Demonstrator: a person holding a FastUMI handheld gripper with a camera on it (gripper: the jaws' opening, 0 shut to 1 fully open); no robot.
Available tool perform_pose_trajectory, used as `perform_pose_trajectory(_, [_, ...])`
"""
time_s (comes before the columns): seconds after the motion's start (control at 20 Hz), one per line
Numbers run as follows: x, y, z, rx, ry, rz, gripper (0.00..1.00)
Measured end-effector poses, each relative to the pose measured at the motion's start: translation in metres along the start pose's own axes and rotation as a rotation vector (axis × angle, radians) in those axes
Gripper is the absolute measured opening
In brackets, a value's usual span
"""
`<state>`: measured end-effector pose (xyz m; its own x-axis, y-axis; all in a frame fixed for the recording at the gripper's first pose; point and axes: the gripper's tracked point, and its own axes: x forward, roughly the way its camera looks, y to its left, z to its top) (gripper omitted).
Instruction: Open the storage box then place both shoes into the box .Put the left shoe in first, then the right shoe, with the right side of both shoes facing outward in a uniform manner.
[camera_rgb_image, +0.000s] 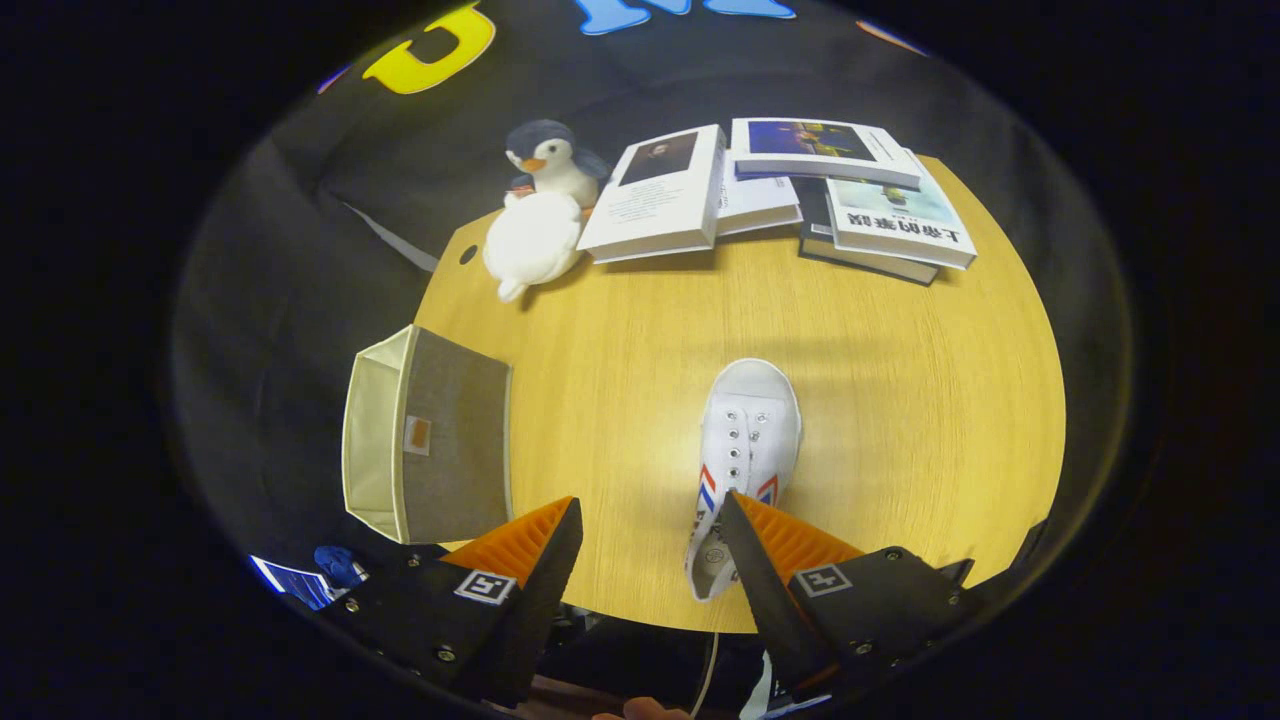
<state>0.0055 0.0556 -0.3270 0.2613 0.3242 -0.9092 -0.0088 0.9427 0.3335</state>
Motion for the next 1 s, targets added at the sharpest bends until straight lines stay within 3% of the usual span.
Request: perform_pose_trajectory(1.0, [0.064, -0.084, -0.035, 0.035, 0.167, -0.155, 0.86])
